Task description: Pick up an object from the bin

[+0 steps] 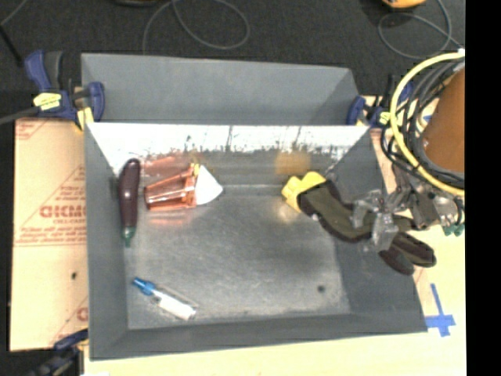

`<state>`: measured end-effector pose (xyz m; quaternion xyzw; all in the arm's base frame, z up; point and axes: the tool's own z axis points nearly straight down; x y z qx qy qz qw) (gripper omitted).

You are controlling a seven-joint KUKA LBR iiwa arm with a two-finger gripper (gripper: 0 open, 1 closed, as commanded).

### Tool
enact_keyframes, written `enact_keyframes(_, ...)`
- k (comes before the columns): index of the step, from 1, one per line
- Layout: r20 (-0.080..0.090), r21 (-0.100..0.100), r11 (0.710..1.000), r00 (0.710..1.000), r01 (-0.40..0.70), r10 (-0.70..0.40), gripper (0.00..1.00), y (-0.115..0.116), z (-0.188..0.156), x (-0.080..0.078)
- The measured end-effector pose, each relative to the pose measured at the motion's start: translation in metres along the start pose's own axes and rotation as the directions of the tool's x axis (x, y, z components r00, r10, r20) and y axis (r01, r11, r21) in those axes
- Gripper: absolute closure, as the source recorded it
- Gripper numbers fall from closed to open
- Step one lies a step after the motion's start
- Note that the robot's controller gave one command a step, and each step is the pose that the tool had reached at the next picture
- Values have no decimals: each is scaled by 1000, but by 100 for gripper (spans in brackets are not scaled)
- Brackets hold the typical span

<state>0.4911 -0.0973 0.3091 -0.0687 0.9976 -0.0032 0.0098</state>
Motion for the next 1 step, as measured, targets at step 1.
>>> enact_keyframes(1,-4,-2,1000,1000,-1,1,100,0,2,1)
